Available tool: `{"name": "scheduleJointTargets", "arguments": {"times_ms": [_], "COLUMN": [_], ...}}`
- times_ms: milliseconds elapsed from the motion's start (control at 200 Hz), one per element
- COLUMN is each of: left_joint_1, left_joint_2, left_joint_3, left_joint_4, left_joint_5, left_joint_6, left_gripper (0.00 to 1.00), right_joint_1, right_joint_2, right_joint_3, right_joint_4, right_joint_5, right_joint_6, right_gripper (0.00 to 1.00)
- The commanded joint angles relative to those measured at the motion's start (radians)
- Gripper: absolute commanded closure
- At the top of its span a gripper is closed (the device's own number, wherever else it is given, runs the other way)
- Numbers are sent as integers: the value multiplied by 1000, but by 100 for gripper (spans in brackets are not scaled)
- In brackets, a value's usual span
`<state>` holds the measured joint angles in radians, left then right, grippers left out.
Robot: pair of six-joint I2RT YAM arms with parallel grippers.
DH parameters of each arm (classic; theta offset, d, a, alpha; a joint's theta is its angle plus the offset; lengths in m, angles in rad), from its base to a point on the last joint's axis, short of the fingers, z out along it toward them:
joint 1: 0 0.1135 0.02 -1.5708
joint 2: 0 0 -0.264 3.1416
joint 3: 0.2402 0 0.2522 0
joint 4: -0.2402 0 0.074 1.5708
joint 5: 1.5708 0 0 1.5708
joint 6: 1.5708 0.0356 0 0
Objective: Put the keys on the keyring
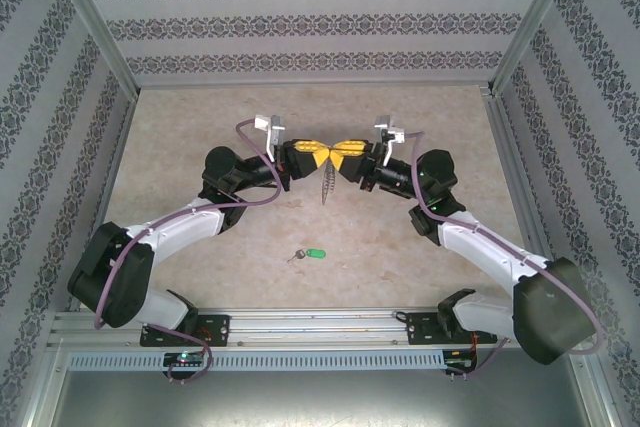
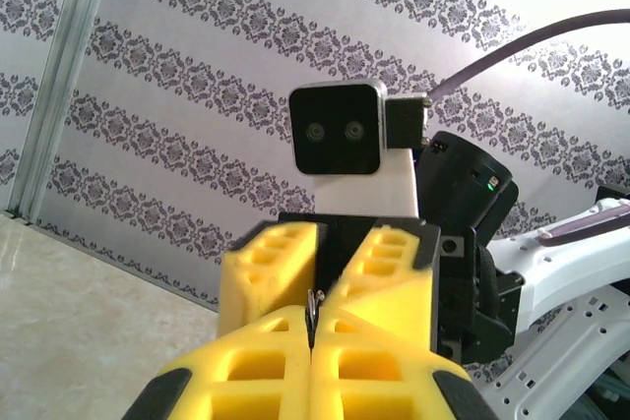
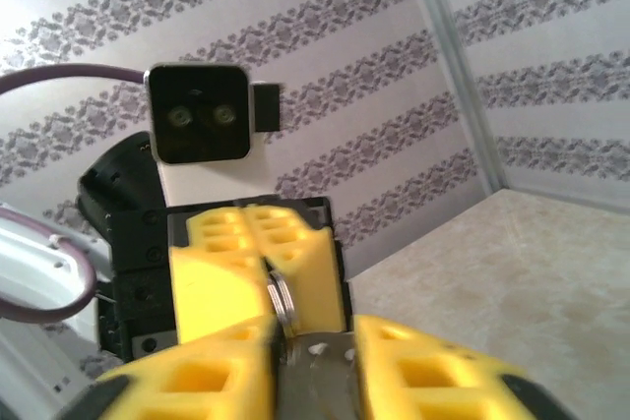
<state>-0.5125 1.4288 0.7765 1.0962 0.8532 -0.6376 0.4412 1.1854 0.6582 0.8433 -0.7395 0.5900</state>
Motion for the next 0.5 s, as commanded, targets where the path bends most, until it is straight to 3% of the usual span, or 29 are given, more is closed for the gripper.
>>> {"name": "scheduleJointTargets", "arguments": {"times_ms": [0,215,390,495], "left_joint_1": [-16,-16,-16,-16], "left_joint_2": [-43,-88,-86,-78], "left_joint_3": [17,73,115,154], "left_joint_4": [-82,-415,-575,-689], "left_joint_5": [43,125,199,226], "left_joint_6": [101,369,493,540], "left_gripper": [100,100,100,100], "right_joint_1": [-54,-109,-115,-118], "right_joint_2": [-92,-241,-285,-280], "right_joint_3": [-16,-45,-71,-72], "right_joint_4": [-88,-377,-458,-476], "right_joint_5": [31,88,66,16], "right_joint_6": [-30,-126,-171,-196], "right_gripper": [57,51,50,44]}}
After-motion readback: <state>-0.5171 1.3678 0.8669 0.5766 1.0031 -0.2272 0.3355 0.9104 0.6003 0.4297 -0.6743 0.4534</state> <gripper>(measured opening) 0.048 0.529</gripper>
